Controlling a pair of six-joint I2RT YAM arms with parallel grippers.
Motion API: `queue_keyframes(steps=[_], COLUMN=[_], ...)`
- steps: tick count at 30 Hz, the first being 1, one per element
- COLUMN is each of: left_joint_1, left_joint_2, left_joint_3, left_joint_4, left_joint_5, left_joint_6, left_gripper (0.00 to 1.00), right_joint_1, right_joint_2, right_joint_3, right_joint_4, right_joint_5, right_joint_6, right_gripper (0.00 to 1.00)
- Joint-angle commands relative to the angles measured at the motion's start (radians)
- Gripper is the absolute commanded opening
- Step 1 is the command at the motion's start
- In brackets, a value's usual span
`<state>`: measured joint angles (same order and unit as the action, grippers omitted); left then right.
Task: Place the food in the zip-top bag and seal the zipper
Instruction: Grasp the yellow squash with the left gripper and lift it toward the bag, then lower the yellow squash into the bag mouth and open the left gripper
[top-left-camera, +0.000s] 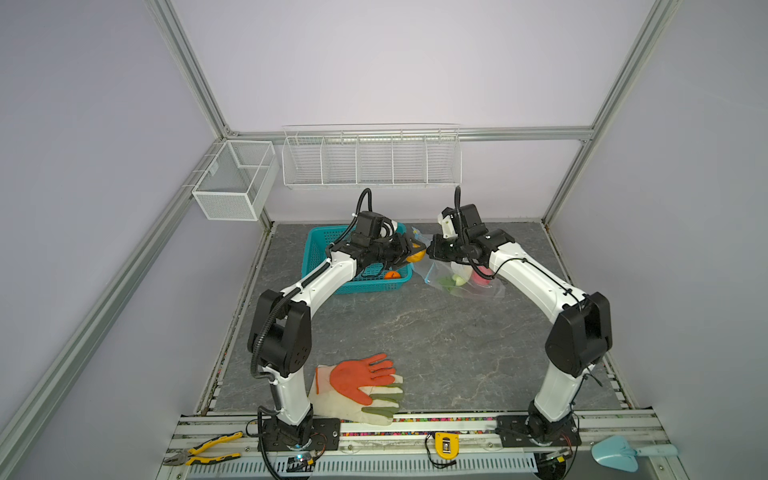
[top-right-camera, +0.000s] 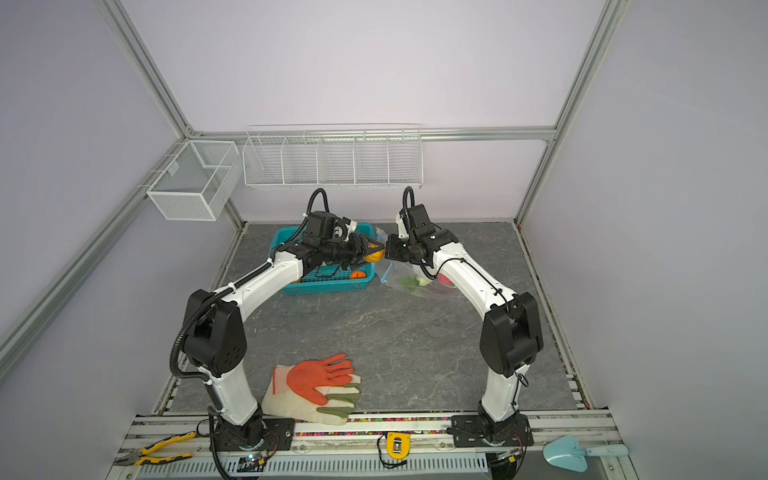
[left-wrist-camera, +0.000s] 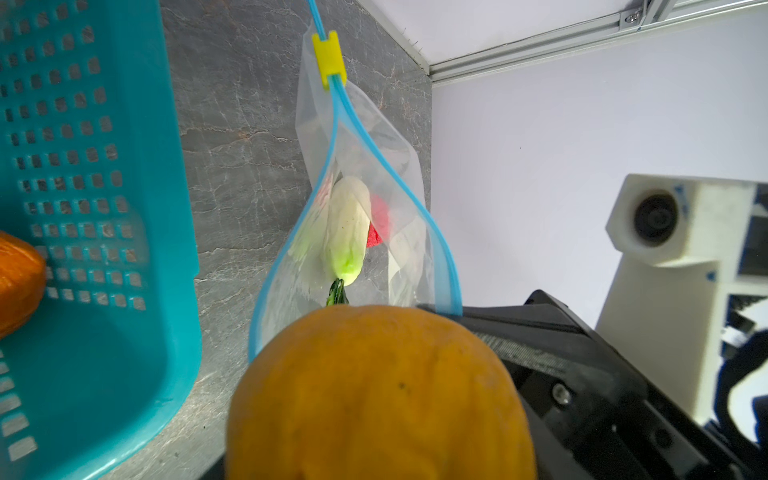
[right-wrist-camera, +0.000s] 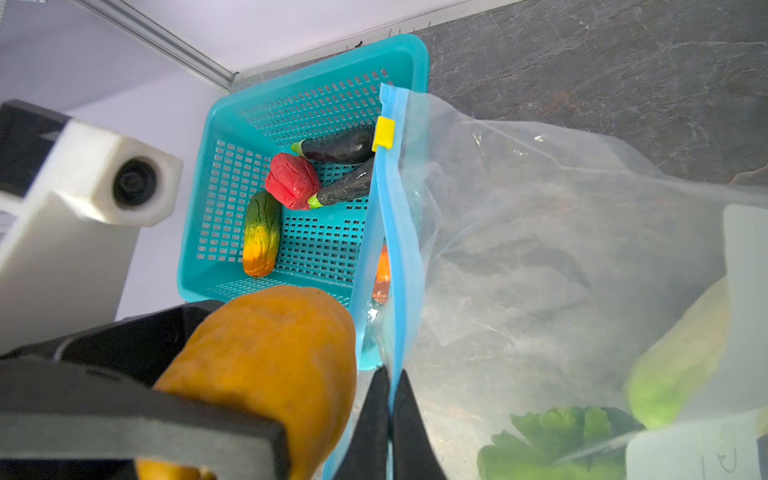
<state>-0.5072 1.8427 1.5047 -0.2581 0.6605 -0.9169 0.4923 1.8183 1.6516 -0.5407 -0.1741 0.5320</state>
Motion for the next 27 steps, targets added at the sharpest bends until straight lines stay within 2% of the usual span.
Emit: queue_keyframes(steps=[1,27], left_joint_1=[-0.007,-0.021], left_joint_2=[0.013,0.015], left_joint_3=[-0.008,-0.027], left_joint_4=[0.034,-0.023], left_joint_5=[0.014,-0.011], left_joint_6=[-0.012,0.032], left_gripper=[0.54,0.54], right_joint_1=[-0.007,-0.017], right_joint_2=[-0.011,-0.028], right_joint_3=[0.025,0.03], right_joint_4=[0.01,0.013], right_joint_5=[-0.015,-0.013], right_joint_6=[0.013,0.016], right_gripper=[0.07,0.07])
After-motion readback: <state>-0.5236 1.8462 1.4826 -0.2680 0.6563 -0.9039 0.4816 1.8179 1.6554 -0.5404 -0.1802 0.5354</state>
